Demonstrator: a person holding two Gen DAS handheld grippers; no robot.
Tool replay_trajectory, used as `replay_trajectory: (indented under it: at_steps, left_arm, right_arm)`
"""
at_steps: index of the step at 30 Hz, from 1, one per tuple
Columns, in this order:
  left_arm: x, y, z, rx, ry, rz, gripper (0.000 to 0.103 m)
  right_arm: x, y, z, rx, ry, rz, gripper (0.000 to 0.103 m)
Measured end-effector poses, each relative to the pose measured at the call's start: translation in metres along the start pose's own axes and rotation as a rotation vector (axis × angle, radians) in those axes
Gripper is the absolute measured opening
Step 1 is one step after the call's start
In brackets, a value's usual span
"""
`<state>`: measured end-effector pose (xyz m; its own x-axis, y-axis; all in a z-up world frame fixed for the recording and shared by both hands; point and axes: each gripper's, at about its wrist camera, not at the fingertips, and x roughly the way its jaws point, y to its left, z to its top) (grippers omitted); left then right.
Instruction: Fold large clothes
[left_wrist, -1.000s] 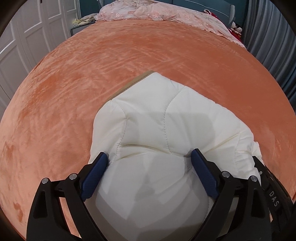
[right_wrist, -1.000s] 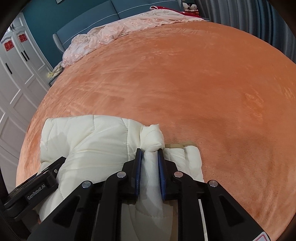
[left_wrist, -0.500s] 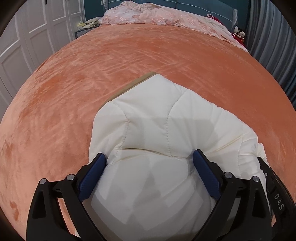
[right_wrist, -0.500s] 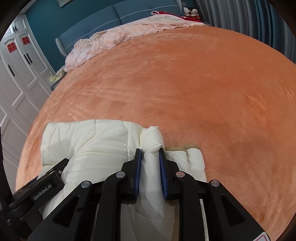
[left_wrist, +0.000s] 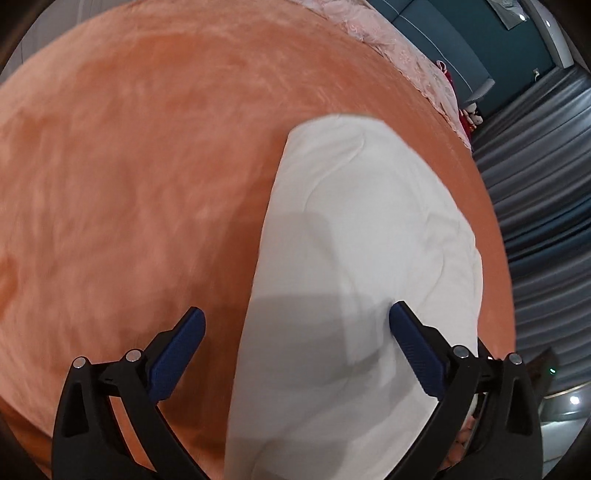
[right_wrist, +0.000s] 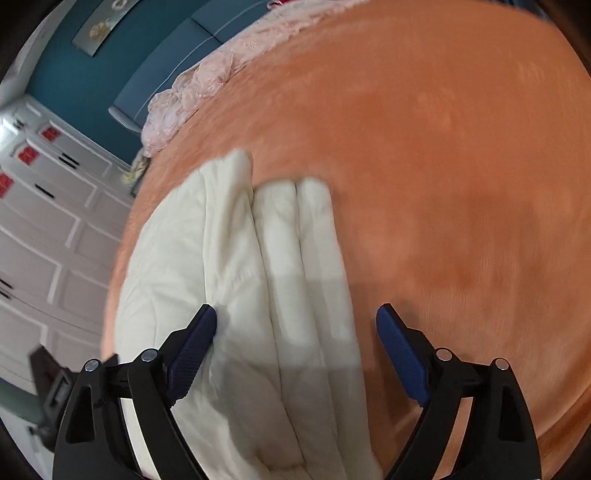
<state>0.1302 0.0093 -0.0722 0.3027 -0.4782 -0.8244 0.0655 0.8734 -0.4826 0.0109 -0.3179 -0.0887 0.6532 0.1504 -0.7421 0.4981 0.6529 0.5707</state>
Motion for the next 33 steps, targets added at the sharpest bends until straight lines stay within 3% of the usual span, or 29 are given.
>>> replay_trajectory:
  at_steps: [8, 11, 12, 13, 15, 18, 28, 33]
  left_arm:
    - [0.015, 0.010, -0.026, -0.073, 0.115, -0.201, 0.098]
    - [0.013, 0.000, -0.029, -0.032, 0.099, -0.182, 0.098]
    - [0.010, -0.005, -0.029, -0.014, 0.091, -0.171, 0.095]
    - [0.005, -0.011, -0.029, 0.011, 0.078, -0.157, 0.093]
    - [-0.004, -0.021, -0.028, 0.055, 0.058, -0.137, 0.083]
    - [-0.022, -0.039, -0.024, 0.143, 0.010, -0.115, 0.071]
    - [-0.100, -0.074, 0.011, 0.319, -0.222, -0.170, 0.061]
    - [-0.127, -0.071, 0.044, 0.363, -0.339, -0.199, 0.061]
  right_arm:
    - [0.005, -0.010, -0.022, 0.094, 0.096, 0.167, 0.087]
    - [0.005, -0.005, -0.024, 0.066, 0.098, 0.156, 0.086]
    - [0.005, -0.003, -0.023, 0.062, 0.101, 0.159, 0.082]
    - [0.005, -0.002, -0.021, 0.062, 0.103, 0.165, 0.078]
    - [0.002, 0.005, -0.018, 0.042, 0.100, 0.178, 0.058]
    - [-0.012, 0.025, -0.014, -0.029, 0.064, 0.165, 0.041]
    - [-0.070, 0.117, 0.021, -0.275, -0.141, 0.183, 0.032]
    - [-0.066, 0.163, 0.047, -0.359, -0.196, 0.224, 0.032]
